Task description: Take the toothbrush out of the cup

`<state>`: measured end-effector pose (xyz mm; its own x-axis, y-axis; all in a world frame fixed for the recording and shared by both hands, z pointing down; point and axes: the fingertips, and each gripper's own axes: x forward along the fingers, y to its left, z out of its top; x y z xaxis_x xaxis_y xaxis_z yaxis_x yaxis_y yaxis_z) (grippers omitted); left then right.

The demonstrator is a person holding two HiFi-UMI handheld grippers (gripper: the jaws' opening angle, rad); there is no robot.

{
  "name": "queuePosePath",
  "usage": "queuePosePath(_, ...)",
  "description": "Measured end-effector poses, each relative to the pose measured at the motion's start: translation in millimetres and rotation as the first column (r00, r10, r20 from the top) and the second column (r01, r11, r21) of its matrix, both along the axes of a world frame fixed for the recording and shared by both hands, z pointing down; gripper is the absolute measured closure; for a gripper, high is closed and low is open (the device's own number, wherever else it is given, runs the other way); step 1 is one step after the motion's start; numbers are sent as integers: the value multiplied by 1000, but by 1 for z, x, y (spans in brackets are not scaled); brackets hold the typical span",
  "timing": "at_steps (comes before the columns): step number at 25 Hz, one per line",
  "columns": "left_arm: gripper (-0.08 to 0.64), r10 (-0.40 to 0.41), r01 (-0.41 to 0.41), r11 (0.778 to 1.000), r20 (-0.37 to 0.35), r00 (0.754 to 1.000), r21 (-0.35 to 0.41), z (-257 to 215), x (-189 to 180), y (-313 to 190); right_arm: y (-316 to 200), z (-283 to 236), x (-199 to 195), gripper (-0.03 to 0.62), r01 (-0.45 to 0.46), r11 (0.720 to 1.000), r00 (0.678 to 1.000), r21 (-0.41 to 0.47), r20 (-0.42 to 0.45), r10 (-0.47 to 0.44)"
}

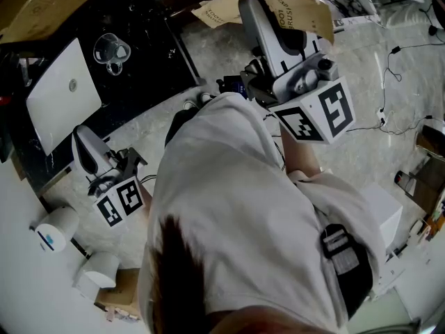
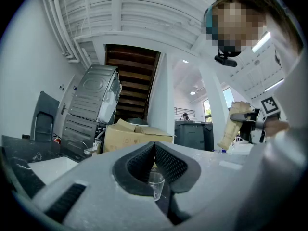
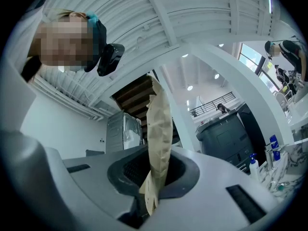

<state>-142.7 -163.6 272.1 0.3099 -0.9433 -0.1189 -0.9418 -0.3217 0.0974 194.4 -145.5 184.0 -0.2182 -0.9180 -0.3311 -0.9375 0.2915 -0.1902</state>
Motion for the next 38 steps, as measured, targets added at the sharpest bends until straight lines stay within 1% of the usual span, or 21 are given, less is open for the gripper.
queuePosePath(9, 546, -2, 2, 1000, 4, 1000, -4, 2, 0, 0, -1, 4, 3, 558, -3, 1000, 1000, -8, -3, 3)
queuePosePath(20, 546, 6, -6, 1000, -9, 1000, -9, 3, 3, 4, -2, 4, -4, 558, 20, 1000, 1000, -11, -4, -20)
queuePosePath(38, 546, -9, 8, 1000, -17, 1000, -27, 8, 4, 1, -14, 11, -5, 558, 37, 999, 999, -35, -11, -37)
